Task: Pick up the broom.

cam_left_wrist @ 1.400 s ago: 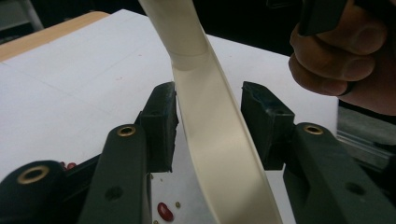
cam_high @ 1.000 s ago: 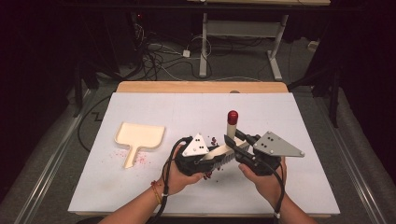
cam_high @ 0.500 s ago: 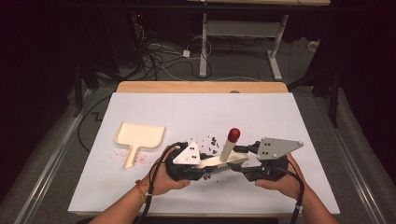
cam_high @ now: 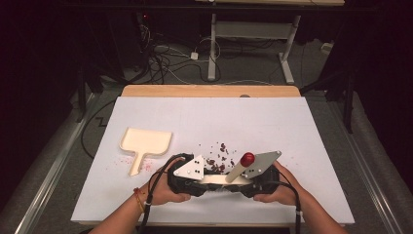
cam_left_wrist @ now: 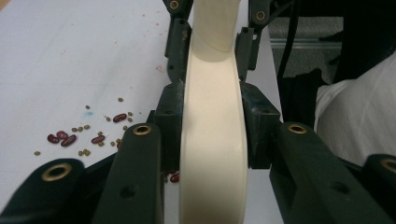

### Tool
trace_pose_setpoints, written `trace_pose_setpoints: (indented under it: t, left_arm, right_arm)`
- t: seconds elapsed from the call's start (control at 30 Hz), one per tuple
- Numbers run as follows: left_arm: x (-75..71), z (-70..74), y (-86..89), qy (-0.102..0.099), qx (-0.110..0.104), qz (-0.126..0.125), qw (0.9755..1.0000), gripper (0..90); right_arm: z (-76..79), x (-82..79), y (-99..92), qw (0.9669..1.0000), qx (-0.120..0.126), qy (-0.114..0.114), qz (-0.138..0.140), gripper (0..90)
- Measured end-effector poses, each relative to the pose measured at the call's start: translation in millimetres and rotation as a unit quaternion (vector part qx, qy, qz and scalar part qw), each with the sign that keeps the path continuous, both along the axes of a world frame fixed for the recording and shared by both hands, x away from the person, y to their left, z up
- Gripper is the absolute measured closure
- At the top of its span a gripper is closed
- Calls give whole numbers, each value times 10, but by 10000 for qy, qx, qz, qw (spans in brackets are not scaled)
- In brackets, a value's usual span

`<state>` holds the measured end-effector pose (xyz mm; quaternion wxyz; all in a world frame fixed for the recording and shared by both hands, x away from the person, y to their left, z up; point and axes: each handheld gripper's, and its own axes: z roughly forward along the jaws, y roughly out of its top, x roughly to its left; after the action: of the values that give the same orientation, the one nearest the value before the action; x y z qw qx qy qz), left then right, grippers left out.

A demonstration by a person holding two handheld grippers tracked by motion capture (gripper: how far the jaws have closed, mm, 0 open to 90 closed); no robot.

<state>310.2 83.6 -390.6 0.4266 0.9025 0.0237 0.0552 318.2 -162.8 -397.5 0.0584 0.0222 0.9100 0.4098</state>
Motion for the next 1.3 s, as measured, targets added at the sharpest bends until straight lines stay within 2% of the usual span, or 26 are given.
trace_pose_setpoints:
  t: [0.07, 0.2, 0.27, 0.3, 0.37, 0.4, 0.43, 0.47, 0.53, 0.6, 0.67, 0.7, 0.73, 0.8, 0.83, 0.9, 0.97, 1.0, 1.03, 1.07, 1.1, 1.13, 1.17, 1.2, 1.23, 1.3]
  left_arm:
    - [9, -4, 12, -26, 5, 42, 10000, 566]
    - [-12, -30, 61, -410, 165, 429, 9981, 488]
    - [-24, -46, 126, -612, 182, 761, 9950, 350]
    - [-31, -57, 167, -673, 123, 953, 9931, 350]
    - [-43, -80, 267, -782, 37, 1333, 9880, 265]
    - [-63, -105, 383, -906, -10, 1641, 9823, 244]
    - [-72, -114, 448, -954, -36, 1771, 9795, 232]
    - [-72, -114, 448, -954, -36, 1771, 9795, 222]
    - [-90, -140, 577, -1062, 1, 2036, 9733, 207]
    - [-100, -177, 710, -1135, 48, 2268, 9673, 196]
    - [-96, -227, 838, -1163, 212, 2454, 9622, 196]
    - [-95, -257, 900, -1146, 253, 2536, 9602, 196]
    - [-97, -287, 964, -1145, 296, 2627, 9576, 196]
    - [-109, -345, 1087, -1075, 310, 2784, 9539, 196]
    - [-122, -374, 1141, -1060, 318, 2872, 9515, 196]
    - [-151, -432, 1234, -1070, 404, 3028, 9462, 196]
    - [-174, -473, 1305, -1036, 490, 3148, 9422, 196]
    - [-193, -480, 1335, -1062, 433, 3216, 9399, 196]
    - [-207, -477, 1359, -1035, 317, 3274, 9387, 197]
    - [-221, -470, 1371, -1042, 248, 3308, 9376, 196]
    - [-234, -463, 1374, -1103, 211, 3342, 9358, 196]
    - [-240, -462, 1376, -1121, 176, 3349, 9354, 196]
    - [-238, -471, 1373, -1114, 188, 3328, 9362, 196]
    - [-233, -485, 1365, -1160, 271, 3318, 9358, 194]
    - [-227, -500, 1359, -1224, 352, 3331, 9343, 192]
    - [-199, -517, 1378, -1140, 283, 3338, 9353, 192]
  right_arm:
    - [-14, -16, 23, 9999, 22, 68, -72, 677]
    - [-22, -6, 34, 9996, -83, -43, -260, 678]
    - [-4, 31, -10, 9991, -72, -127, -395, 678]
    - [-4, 31, -10, 9991, -72, -127, -395, 678]
    - [39, 62, -85, 9974, 32, -84, -714, 678]
    - [55, 74, -108, 9967, 55, -130, -795, 679]
    - [70, 86, -131, 9960, 91, -179, -865, 679]
    - [70, 86, -131, 9960, 91, -179, -865, 679]
    - [108, 125, -206, 9932, 251, -138, -1126, 679]
    - [116, 147, -235, 9920, 298, -159, -1215, 680]
    - [138, 194, -308, 9860, 378, -186, -1614, 679]
    - [138, 194, -308, 9860, 378, -186, -1614, 679]
    - [163, 221, -366, 9831, 432, -194, -1771, 679]
    - [179, 236, -392, 9818, 493, -214, -1822, 679]
    - [211, 258, -432, 9776, 557, -254, -2013, 679]
    - [223, 270, -449, 9763, 558, -286, -2070, 679]
    - [233, 324, -497, 9712, 511, -405, -2291, 679]
    - [233, 324, -497, 9712, 511, -405, -2291, 679]
    - [225, 362, -524, 9670, 466, -495, -2456, 679]
    - [219, 385, -540, 9654, 451, -513, -2516, 679]
    - [219, 385, -540, 9654, 451, -513, -2516, 679]
    - [212, 410, -554, 9639, 457, -487, -2579, 679]
    - [198, 458, -578, 9595, 434, -595, -2719, 679]
    - [190, 485, -586, 9581, 412, -613, -2766, 679]
    - [184, 517, -595, 9573, 420, -572, -2804, 680]
    - [184, 587, -602, 9553, 374, -646, -2860, 679]
